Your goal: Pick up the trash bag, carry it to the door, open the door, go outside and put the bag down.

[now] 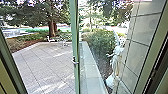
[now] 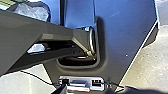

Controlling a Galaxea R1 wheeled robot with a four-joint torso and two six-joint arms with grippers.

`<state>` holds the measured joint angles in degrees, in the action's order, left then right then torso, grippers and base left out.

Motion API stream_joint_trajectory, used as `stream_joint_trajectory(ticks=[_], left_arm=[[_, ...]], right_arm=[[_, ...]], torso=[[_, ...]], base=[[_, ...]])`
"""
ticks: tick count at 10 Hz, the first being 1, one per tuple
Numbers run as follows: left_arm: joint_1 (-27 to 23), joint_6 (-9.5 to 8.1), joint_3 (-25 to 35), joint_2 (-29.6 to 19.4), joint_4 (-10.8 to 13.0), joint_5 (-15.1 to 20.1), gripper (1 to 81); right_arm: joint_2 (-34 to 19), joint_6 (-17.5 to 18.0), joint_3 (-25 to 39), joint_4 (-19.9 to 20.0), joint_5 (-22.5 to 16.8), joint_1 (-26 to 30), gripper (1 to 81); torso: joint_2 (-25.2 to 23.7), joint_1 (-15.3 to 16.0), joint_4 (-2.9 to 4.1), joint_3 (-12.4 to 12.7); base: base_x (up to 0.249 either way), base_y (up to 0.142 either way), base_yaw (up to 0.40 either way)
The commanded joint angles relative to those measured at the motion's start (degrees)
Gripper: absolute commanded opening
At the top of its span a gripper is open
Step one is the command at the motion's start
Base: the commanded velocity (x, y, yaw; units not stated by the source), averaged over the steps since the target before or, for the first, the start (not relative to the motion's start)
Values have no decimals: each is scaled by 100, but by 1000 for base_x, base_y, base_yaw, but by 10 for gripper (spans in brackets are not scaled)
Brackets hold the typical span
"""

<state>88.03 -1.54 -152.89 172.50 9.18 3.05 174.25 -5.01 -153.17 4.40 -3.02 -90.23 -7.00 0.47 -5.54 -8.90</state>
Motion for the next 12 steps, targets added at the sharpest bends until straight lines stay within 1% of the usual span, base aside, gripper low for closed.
stream_joint_trajectory(ticks=[1, 10, 12], left_arm=[[-246, 22, 31, 13, 31, 336, 10], [-246, 22, 31, 13, 31, 328, 10], [-246, 22, 31, 4, 23, 328, 10]], right_arm=[[7, -35, 34, -45, -392, 220, 811], [7, -35, 8, -36, -392, 220, 811], [7, -35, 8, -36, -392, 220, 811]], torso=[[0, 0, 0, 0], [-2, -11, 0, 2], [-5, -13, 0, 2]], base=[[91, 0, 0], [90, 0, 0], [0, 0, 0]])
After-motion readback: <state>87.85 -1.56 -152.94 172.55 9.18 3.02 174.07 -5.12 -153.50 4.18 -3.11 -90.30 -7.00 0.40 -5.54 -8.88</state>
